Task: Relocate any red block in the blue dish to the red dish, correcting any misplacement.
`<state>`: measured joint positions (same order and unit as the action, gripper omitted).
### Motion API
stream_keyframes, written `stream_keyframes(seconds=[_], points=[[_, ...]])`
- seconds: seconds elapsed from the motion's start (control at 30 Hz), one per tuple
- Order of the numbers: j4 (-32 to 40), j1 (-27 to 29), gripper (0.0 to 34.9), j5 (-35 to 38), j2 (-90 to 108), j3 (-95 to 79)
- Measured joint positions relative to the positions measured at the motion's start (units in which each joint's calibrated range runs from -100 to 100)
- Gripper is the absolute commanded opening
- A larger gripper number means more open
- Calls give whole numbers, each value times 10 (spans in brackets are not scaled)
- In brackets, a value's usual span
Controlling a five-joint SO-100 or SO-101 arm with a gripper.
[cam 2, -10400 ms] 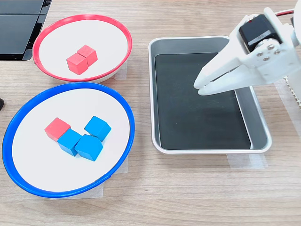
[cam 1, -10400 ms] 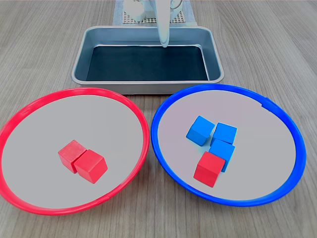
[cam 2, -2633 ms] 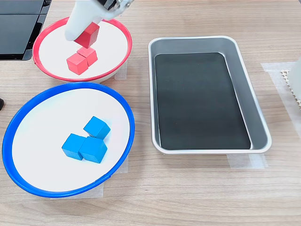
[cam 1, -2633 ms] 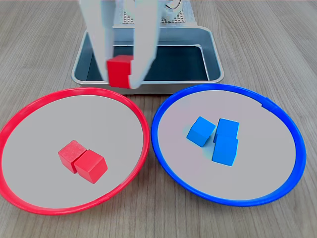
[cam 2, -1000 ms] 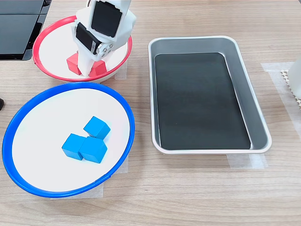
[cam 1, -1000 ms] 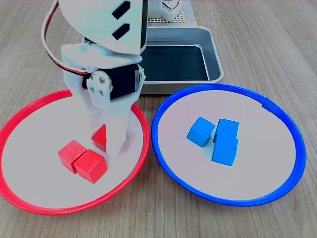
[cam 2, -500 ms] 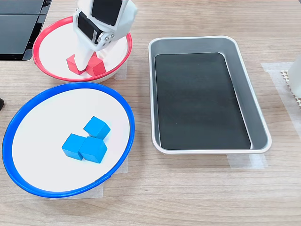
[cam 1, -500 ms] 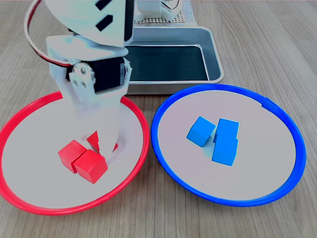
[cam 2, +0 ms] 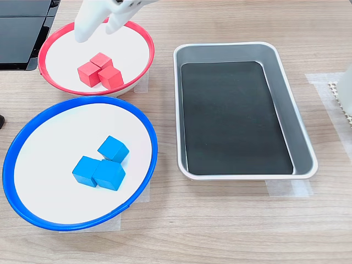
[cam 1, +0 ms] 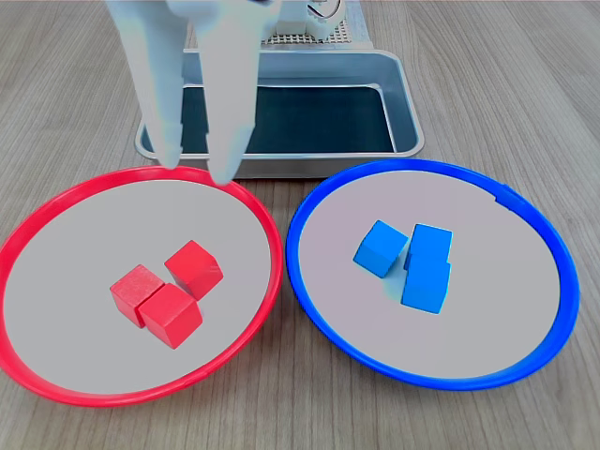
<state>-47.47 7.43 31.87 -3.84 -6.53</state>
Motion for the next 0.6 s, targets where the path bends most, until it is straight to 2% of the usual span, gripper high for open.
stream_keyframes(seconds=[0.07, 0.17, 0.37, 0.47, 0.6], points=[[16, -8, 4, -9, 38, -42], [60, -38, 4, -49, 147, -162], [95, -79, 4, -159, 346, -361], [128, -77, 4, -213, 427, -456], [161, -88, 4, -248, 507, -552]])
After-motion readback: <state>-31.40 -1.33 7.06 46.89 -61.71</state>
